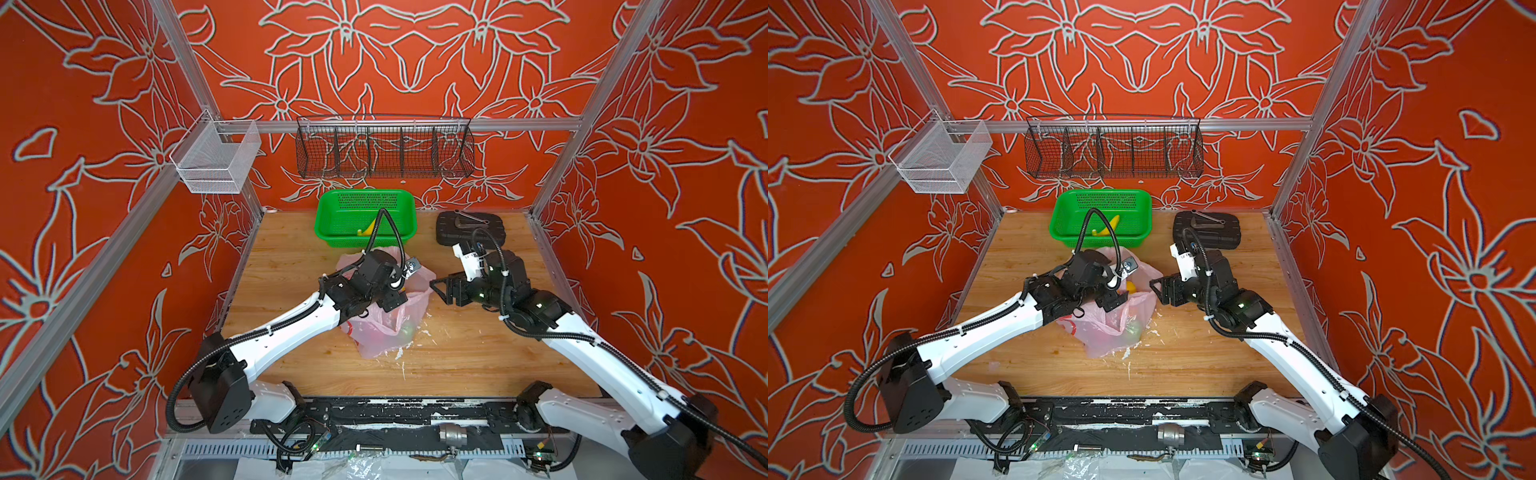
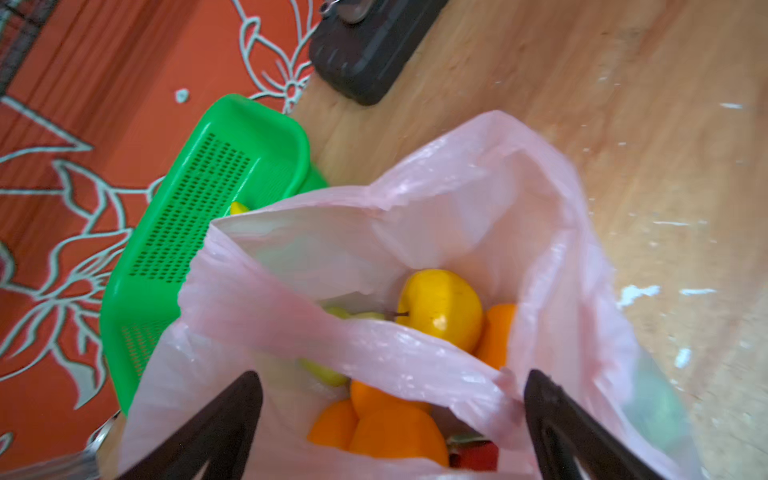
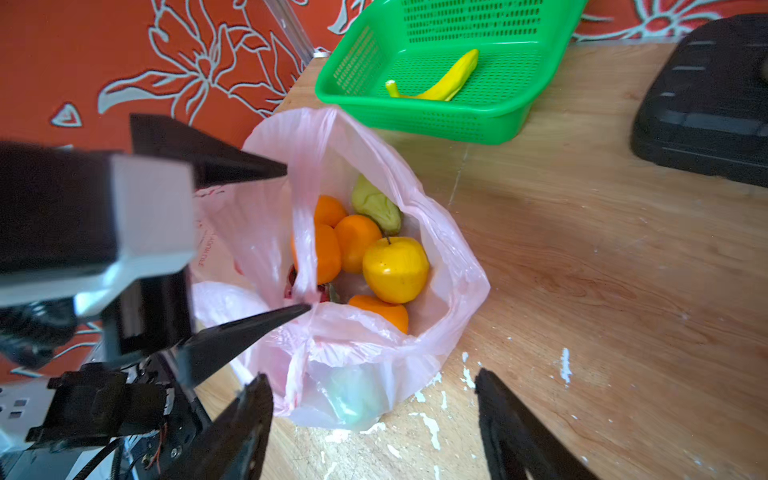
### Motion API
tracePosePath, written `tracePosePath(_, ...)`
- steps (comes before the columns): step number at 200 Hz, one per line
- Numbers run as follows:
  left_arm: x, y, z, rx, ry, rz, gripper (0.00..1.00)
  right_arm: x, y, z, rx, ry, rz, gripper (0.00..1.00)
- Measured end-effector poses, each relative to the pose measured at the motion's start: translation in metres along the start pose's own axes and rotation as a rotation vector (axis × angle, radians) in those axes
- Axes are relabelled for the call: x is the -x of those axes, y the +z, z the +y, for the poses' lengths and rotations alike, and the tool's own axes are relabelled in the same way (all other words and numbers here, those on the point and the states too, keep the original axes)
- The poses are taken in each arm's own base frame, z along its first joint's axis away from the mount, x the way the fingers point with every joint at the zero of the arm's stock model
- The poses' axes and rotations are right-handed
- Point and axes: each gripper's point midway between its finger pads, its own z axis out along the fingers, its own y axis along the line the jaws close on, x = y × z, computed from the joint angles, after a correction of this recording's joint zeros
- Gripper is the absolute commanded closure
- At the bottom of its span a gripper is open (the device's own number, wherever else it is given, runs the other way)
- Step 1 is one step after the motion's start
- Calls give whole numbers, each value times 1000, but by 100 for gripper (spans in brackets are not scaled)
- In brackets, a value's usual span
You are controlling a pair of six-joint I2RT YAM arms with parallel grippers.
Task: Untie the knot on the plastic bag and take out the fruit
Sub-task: 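Hold the bag open with left gripper while right gripper reaches into opening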
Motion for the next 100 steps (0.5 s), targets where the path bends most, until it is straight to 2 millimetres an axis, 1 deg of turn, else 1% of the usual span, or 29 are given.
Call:
tracePosePath(8, -1, 2, 11, 30, -44, 11, 13, -4, 7, 5, 14, -10, 18, 22)
tracePosePath(23, -4, 4, 34, 89, -130, 25, 13, -17, 24, 12, 21, -25, 68, 22)
tracePosePath(36, -9, 3, 53, 142, -199, 37, 9, -29, 39, 12, 1, -30, 118, 23)
tracePosePath(49, -16, 2, 67, 187, -255, 52, 6, -38, 53, 10, -30, -30, 157, 24)
tracePosePath(62, -23, 2, 76, 217, -299, 67, 3, -47, 64, 7, -65, -33, 189, 24)
tracePosePath(71, -26, 2, 80, 231, -323, 75, 3, -53, 69, 5, -86, -37, 210, 24)
tracePosePath(87, -32, 3, 86, 249, -362, 84, 7, -62, 75, -1, -124, -45, 237, 27)
tracePosePath(100, -37, 3, 91, 262, -390, 90, 14, -67, 76, -6, -147, -47, 254, 32)
